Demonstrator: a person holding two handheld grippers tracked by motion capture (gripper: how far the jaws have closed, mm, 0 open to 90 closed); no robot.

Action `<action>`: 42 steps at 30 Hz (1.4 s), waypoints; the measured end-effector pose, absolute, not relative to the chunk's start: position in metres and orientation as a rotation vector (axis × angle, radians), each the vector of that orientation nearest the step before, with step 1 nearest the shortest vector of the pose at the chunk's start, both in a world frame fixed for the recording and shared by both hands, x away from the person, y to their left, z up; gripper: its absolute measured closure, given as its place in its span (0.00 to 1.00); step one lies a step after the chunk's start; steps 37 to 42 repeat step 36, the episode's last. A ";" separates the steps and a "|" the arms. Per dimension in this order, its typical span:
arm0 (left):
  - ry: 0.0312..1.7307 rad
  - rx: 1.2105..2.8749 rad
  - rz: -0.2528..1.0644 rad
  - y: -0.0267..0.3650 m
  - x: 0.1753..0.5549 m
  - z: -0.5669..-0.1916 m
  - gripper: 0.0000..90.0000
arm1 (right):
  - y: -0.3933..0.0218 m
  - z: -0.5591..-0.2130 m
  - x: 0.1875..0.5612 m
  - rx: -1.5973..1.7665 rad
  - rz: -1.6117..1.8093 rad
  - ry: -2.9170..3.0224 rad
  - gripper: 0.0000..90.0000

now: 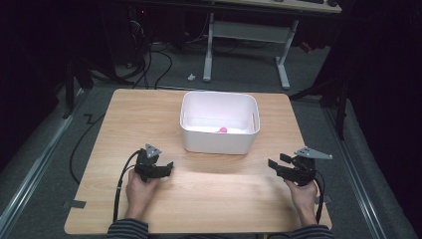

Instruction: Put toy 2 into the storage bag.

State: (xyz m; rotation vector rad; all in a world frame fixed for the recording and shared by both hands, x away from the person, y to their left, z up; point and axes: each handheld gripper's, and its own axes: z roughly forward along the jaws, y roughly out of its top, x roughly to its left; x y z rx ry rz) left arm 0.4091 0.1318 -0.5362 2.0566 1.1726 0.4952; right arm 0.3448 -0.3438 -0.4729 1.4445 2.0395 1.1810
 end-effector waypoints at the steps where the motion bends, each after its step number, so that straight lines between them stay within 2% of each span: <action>1: 1.173 2.057 0.495 0.132 0.409 -0.536 0.23 | -0.343 -0.475 0.346 1.452 1.174 2.042 0.42; 15: 1.172 2.058 0.498 0.132 0.409 -0.536 0.23 | -0.340 -0.511 0.360 1.517 1.071 2.045 0.42; 24: 1.173 2.057 0.496 0.132 0.409 -0.536 0.23 | -0.331 -0.529 0.364 1.451 0.886 2.077 0.41; 33: 1.179 2.055 0.500 0.132 0.405 -0.536 0.23 | -0.329 -0.530 0.365 1.458 0.862 2.063 0.34; 42: 1.179 2.055 0.501 0.132 0.405 -0.536 0.23 | -0.329 -0.530 0.365 1.465 0.862 2.058 0.34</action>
